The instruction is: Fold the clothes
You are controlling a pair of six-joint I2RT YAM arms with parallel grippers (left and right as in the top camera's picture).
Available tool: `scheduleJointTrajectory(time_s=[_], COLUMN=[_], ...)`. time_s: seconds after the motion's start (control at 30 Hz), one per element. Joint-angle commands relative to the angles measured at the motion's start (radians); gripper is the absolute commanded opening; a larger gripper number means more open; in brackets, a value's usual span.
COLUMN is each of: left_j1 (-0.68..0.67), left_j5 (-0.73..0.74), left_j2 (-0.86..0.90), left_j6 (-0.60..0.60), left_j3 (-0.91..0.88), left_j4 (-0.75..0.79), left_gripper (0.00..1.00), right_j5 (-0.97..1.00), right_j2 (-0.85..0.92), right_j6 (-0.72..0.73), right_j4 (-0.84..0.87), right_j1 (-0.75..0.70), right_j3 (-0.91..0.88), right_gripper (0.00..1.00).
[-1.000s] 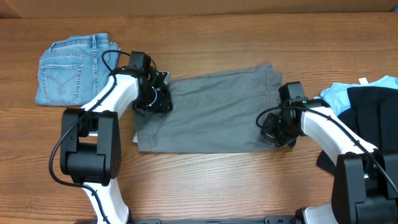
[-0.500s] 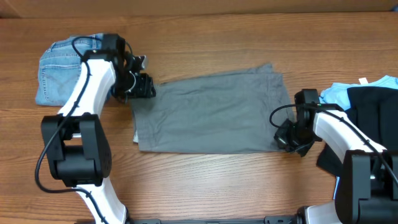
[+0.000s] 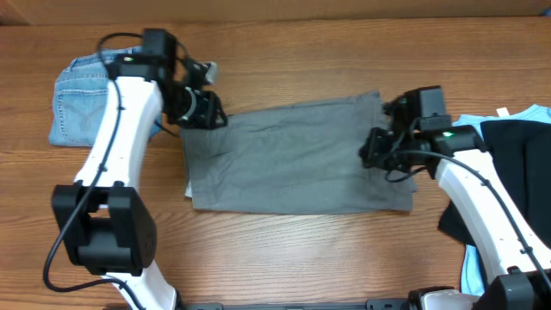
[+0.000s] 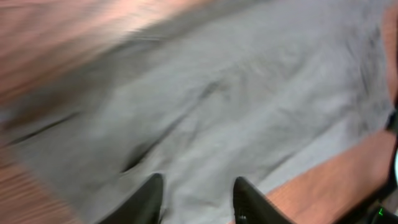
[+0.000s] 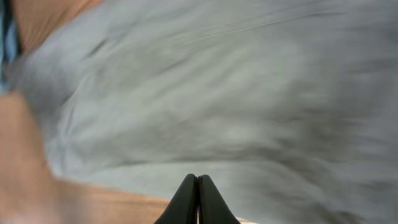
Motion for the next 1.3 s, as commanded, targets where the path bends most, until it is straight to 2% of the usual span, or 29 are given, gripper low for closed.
scheduleJointTrajectory(time_s=[0.0, 0.27, 0.37, 0.53, 0.7, 0.83, 1.07, 1.13, 1.27], left_j1=[-0.082, -0.177, -0.177, -0.159, -0.122, -0.072, 0.024, 0.032, 0.019], left_j5=[0.031, -0.005, -0.042, -0.187, -0.248, -0.269, -0.243, -0.170, 0.070], left_j2=[-0.011, -0.011, -0.011, -0.011, -0.011, -0.011, -0.013, -0.014, -0.018], left_j6=[0.056, 0.044, 0.040, 0.024, 0.021, -0.020, -0.052, -0.032, -0.004], left_j3=[-0.089, -0.339, -0.418, -0.497, -0.520, -0.520, -0.479, -0.430, -0.291], left_j4=[0.014, 0.129, 0.157, 0.167, 0.157, 0.153, 0.139, 0.110, 0.076], left_gripper=[0.29, 0.26, 0.26, 0.26, 0.25, 0.25, 0.18, 0.18, 0.21], right_j5=[-0.096, -0.089, -0.018, 0.003, 0.069, 0.099, 0.082, 0.066, 0.036], right_j2=[0.053, 0.264, 0.349, 0.448, 0.443, 0.431, 0.350, 0.308, 0.189], right_j6=[-0.114, -0.156, -0.099, 0.031, 0.133, 0.143, 0.069, 0.043, 0.016], right_j4=[-0.001, -0.051, -0.070, -0.072, -0.146, -0.196, -0.204, -0.192, -0.151], right_j1=[0.060, 0.143, 0.135, 0.060, -0.040, -0.095, -0.092, -0.088, -0.088], right_j3=[0.000, 0.000, -0.001, -0.011, -0.014, -0.014, -0.011, -0.011, -0.011], right_gripper=[0.04, 0.04, 0.04, 0.04, 0.04, 0.04, 0.04, 0.04, 0.04])
